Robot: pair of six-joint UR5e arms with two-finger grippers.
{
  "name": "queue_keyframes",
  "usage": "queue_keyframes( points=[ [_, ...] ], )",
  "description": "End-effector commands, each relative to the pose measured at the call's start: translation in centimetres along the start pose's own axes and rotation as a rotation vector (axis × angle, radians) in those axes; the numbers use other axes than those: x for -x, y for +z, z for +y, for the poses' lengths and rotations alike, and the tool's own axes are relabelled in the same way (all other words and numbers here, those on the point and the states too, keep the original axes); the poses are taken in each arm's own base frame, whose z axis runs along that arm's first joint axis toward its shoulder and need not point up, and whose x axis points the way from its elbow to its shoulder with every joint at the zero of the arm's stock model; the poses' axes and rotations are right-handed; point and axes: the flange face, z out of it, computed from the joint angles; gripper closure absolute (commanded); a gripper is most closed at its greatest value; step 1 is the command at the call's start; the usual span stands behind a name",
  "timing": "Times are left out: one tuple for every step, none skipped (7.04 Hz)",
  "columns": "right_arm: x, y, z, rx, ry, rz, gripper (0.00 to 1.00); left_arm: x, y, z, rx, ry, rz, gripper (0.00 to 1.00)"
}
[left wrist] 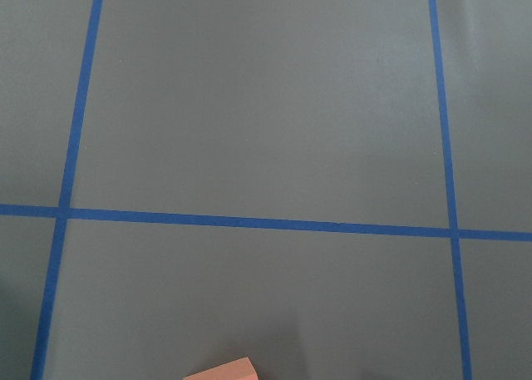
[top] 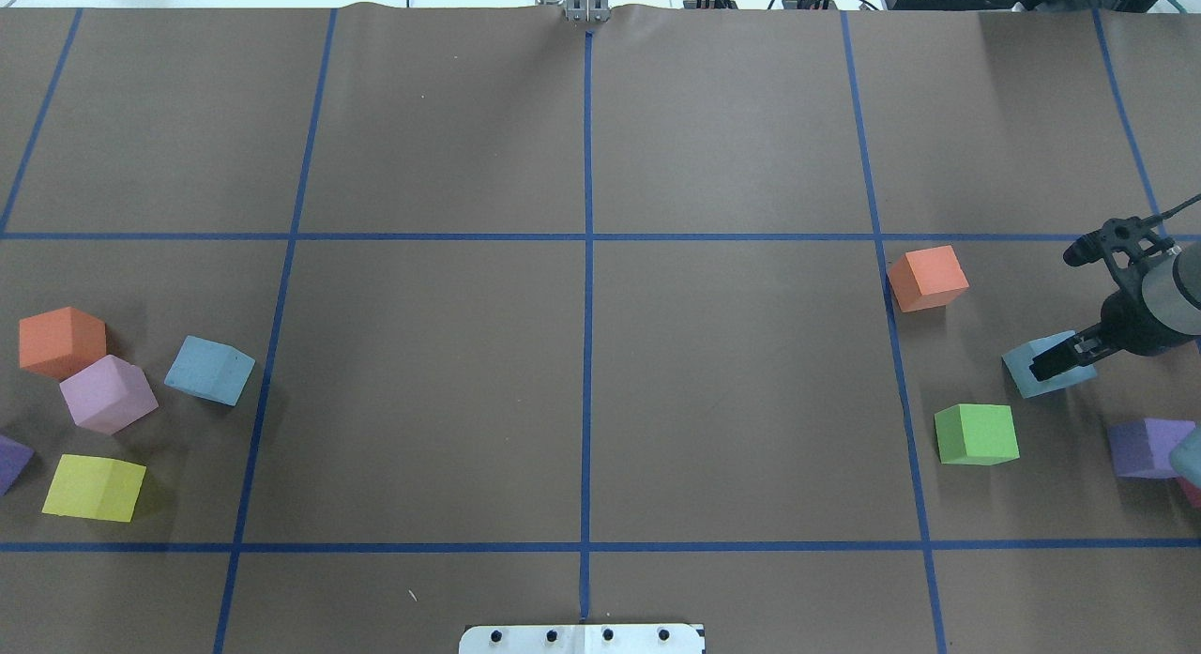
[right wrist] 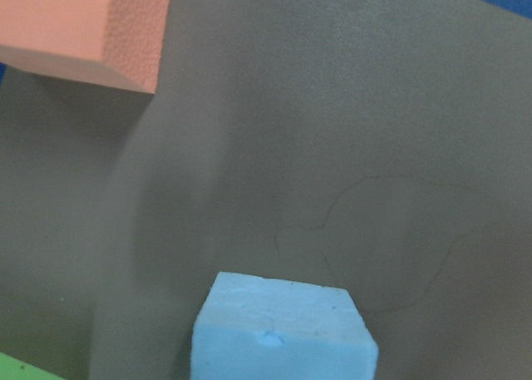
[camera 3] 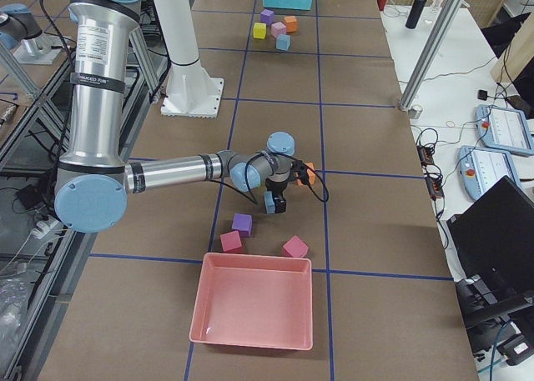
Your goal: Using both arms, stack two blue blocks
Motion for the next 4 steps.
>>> queue_keyframes(
  points=[
    [0.17, 0.26, -0.4, 0.0, 0.005, 0.001, 0.0, 0.04, -0.05, -0.02, -0.001, -0.001, 0.0, 0.02],
    [0.23, 0.27, -0.53, -0.001, 0.021, 0.001, 0.0, 0.0, 0.0, 0.0, 0.0, 0.0, 0.0, 0.02],
    [0.46, 0.11, -0.78, -0.007, 0.038, -0.002, 0.0, -0.06, -0.05, 0.0, -0.001, 0.001, 0.001, 0.02],
    [0.58, -0.06, -1.09, -0.02, 0.041, 0.007, 0.0, -0.02, -0.1, -0.03, -0.002, 0.0, 0.001, 0.02]
  ],
)
